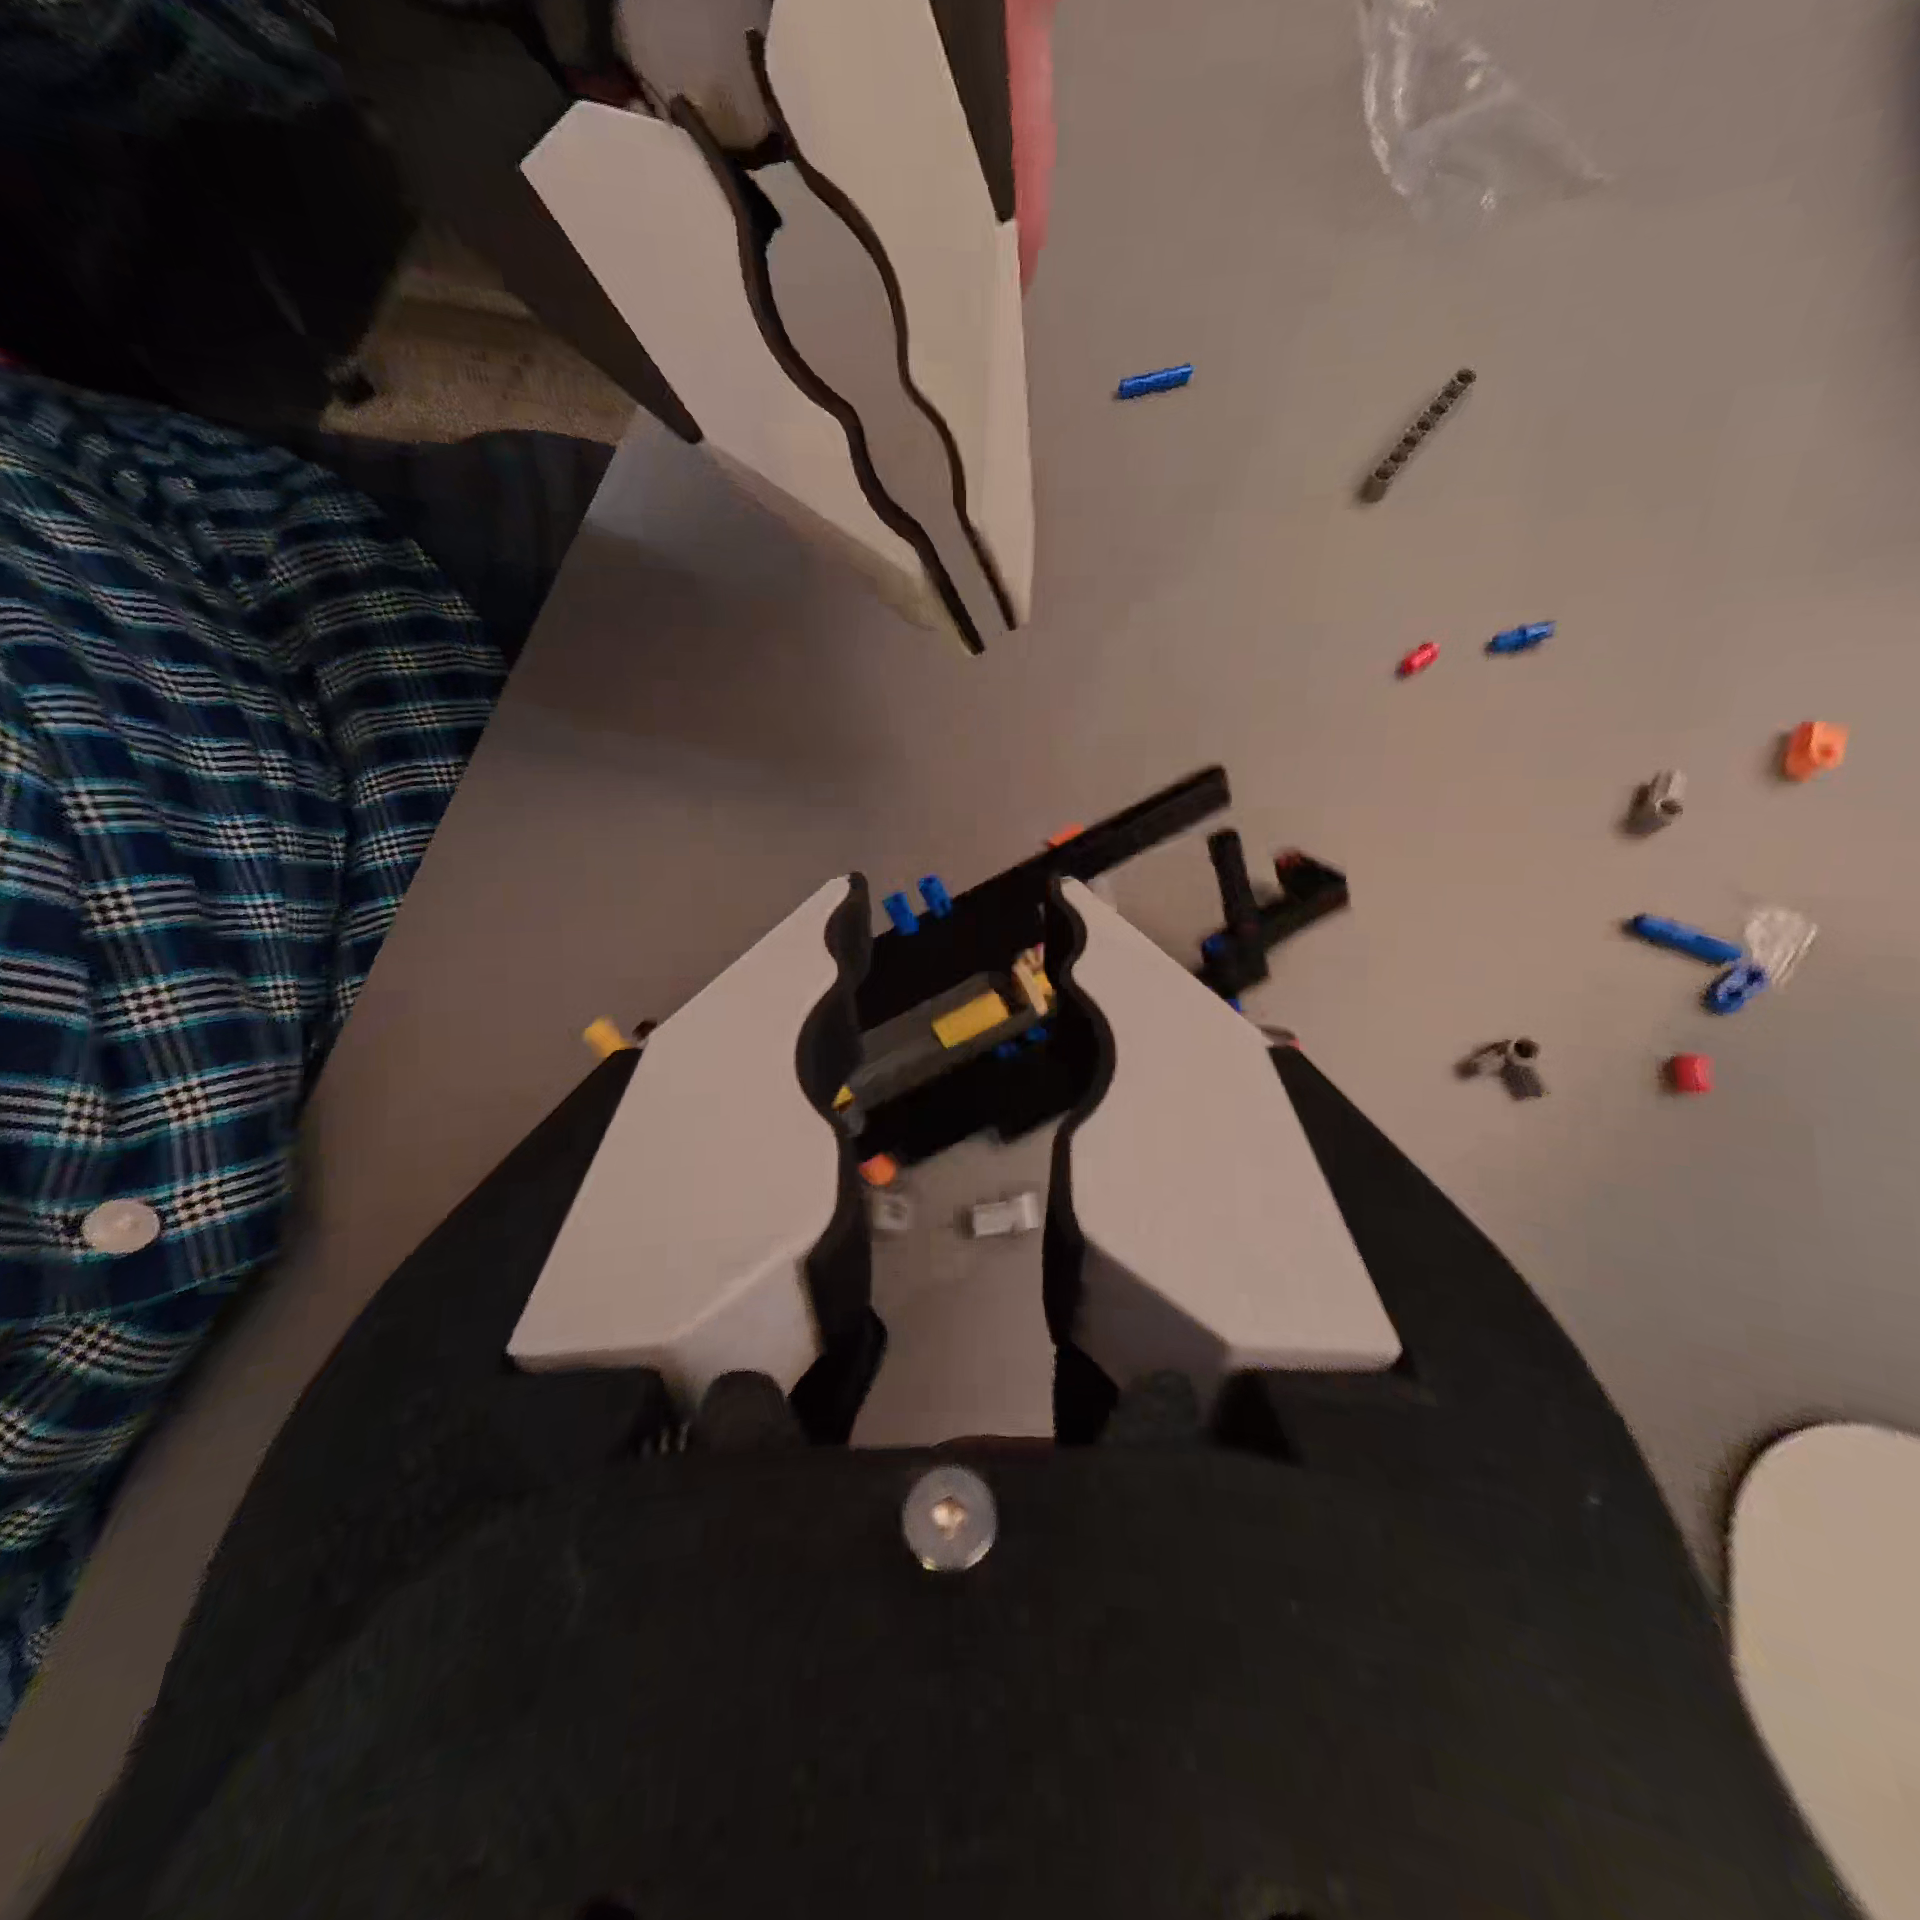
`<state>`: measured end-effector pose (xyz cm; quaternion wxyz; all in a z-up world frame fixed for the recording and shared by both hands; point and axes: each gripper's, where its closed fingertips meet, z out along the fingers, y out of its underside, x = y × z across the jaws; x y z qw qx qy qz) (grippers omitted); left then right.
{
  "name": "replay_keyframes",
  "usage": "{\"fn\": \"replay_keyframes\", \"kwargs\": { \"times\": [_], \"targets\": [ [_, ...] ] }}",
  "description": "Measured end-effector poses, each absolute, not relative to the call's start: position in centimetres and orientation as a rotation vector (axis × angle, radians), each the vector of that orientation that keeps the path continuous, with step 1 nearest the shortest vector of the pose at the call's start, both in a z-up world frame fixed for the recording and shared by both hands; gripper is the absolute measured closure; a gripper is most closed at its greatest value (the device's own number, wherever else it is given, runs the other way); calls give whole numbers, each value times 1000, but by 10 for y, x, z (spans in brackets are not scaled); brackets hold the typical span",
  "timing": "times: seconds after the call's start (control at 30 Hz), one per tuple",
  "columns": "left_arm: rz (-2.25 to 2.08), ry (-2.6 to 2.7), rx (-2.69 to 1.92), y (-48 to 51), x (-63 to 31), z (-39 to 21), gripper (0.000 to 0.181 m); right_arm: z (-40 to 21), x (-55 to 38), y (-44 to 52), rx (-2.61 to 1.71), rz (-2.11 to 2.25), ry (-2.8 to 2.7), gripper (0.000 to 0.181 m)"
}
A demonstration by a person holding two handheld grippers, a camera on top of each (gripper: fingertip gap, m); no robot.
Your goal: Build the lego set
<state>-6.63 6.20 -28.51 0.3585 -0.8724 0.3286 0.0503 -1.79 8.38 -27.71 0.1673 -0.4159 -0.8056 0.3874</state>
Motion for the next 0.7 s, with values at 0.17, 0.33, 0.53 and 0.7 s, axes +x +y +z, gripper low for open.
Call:
{"fn": "replay_keyframes", "kwargs": {
  "times": [0.17,0.33,0.53,0.7],
  "targets": [
    [203,912,-2179,69,-47,-281,149,-287,-3,82,-1264,1165,-2229,155],
    [-144,525,-2249,73,-26,-274,148,-271,19,104,-1339,1212,-2068,154],
    [-603,81,-2325,85,-3,-286,128,-290,32,100,-1313,1138,-2075,154],
    [-650,-99,-2338,97,-5,-301,154,-304,27,86,-1265,1102,-2101,156]
  ]
}}
